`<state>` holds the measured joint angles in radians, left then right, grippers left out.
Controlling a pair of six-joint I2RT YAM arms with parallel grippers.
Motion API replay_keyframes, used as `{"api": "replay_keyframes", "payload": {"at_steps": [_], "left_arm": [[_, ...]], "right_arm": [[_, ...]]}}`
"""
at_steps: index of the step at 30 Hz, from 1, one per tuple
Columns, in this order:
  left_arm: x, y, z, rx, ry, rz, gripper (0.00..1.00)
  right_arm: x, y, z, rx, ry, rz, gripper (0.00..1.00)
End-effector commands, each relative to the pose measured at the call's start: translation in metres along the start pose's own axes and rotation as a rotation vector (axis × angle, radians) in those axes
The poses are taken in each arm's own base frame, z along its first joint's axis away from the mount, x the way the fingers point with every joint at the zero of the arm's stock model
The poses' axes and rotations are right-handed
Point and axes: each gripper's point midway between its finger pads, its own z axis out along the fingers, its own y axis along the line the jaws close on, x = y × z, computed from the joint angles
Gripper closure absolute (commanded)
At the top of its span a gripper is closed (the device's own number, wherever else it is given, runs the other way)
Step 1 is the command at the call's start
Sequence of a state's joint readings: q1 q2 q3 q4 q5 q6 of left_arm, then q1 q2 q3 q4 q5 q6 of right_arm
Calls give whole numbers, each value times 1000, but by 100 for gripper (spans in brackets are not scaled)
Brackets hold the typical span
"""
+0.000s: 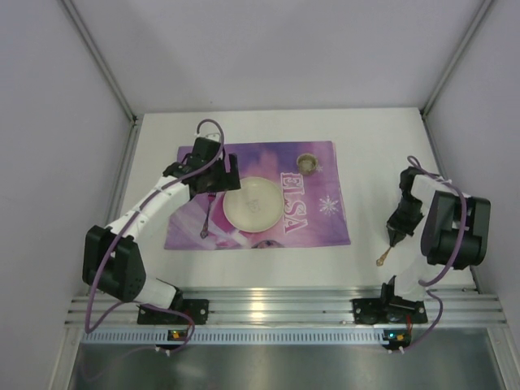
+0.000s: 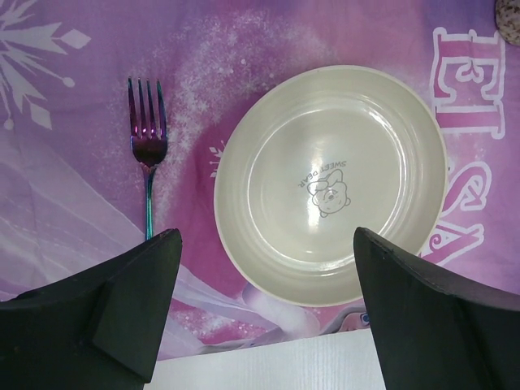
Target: Set the dinner table for one person
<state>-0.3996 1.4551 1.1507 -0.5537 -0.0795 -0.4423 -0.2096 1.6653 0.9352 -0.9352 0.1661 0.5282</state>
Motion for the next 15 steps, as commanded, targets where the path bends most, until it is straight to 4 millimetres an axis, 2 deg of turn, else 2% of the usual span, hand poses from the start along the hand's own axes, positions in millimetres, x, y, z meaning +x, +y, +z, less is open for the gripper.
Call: {"api": "replay_keyframes", "payload": {"at_steps": [1, 4, 7, 8, 10, 11, 13, 14, 15], "left_arm": [[-18, 1, -17, 3, -54, 2, 8], [-18, 2, -18, 4, -54, 2, 8], [-18, 1, -19, 12, -55, 0, 8], [-19, 0, -20, 17, -59, -1, 8], [-22, -2, -21, 22, -64, -1, 8], [-23, -3, -21, 26, -65, -3, 8], [-25, -5, -21, 34, -70, -3, 8], [-26, -6, -21, 37, -70, -5, 8], [-26, -7, -20, 41, -70, -5, 8]], "right_arm": [[-29, 12, 15, 9, -98, 3, 100], [-37, 14, 6, 8, -128, -8, 100], [-47, 16, -13, 7, -176, -19, 100], [-54, 20, -29, -12, -219, -23, 100], [-54, 22, -47, -23, -245, -33, 100], [-59, 30, -63, -45, -284, -40, 100], [-57, 32, -87, -68, -324, -49, 100], [-59, 41, -103, -95, -357, -60, 100], [-54, 43, -113, -103, -362, -68, 100]]}}
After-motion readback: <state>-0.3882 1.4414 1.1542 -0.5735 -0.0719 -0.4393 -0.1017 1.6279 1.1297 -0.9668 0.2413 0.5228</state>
